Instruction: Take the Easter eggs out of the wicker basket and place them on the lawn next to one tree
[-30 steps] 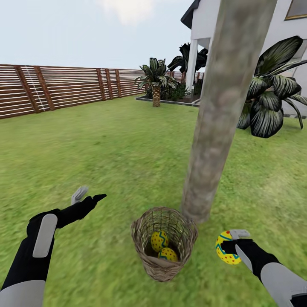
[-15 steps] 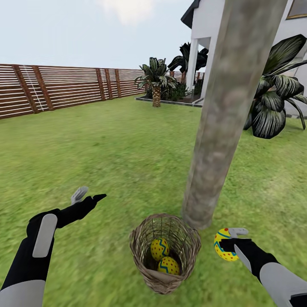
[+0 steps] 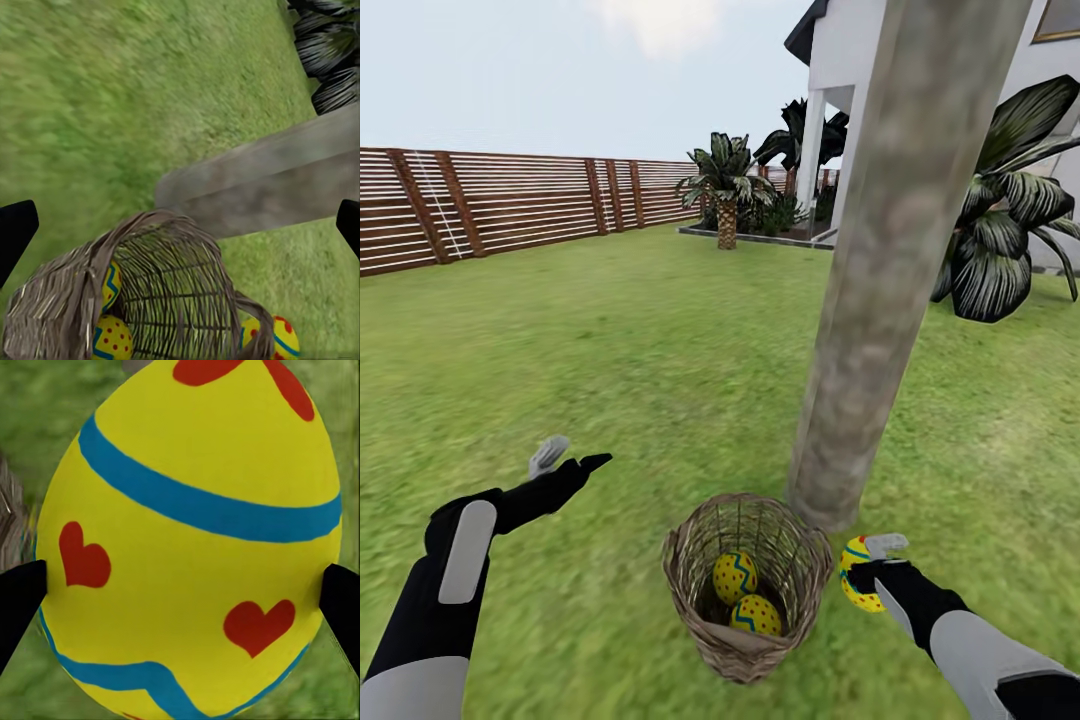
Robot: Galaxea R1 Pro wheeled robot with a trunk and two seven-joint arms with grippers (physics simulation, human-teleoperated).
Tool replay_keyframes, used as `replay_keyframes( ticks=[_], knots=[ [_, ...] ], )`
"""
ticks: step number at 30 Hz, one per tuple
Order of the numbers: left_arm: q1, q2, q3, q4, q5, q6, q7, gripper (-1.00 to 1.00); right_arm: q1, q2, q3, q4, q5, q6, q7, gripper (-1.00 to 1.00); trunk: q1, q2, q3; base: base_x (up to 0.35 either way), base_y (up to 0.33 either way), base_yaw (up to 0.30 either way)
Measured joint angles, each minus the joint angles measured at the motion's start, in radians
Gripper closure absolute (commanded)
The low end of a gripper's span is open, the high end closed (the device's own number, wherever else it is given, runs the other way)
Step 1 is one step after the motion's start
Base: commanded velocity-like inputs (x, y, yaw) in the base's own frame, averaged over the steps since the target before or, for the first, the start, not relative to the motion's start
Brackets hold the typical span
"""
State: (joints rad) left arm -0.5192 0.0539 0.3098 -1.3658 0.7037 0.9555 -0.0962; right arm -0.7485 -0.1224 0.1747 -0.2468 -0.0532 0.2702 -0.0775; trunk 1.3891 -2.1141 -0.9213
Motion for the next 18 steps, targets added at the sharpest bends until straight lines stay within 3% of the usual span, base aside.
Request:
replay_keyframes(
  ticks=[4, 9, 14, 18],
  knots=[
    [0.000, -0.002, 0.000, 0.005, 0.000, -0.001, -0.001, -1.00, -0.006, 0.007, -0.003, 0.023, 0.001, -0.003, -0.083, 1.00, 0.015, -0.028, -0.013, 0.000, 0.000, 0.000],
    [0.000, -0.002, 0.000, 0.005, 0.000, -0.002, -0.001, -1.00, -0.006, 0.006, -0.002, 0.022, 0.007, -0.086, -0.088, 1.00, 0.035, -0.063, -0.028, 0.000, 0.000, 0.000],
    [0.000, -0.001, 0.000, -0.003, 0.000, -0.002, -0.001, -1.00, -0.006, 0.007, -0.002, 0.008, 0.009, -0.095, -0.092, 1.00, 0.054, -0.098, -0.044, 0.000, 0.000, 0.000],
    [0.000, 0.004, 0.001, -0.005, 0.002, 0.000, -0.019, -1.00, -0.029, 0.007, -0.002, 0.018, 0.002, -0.088, -0.195, 1.00, 0.069, -0.126, -0.056, 0.000, 0.000, 0.000]
  ],
)
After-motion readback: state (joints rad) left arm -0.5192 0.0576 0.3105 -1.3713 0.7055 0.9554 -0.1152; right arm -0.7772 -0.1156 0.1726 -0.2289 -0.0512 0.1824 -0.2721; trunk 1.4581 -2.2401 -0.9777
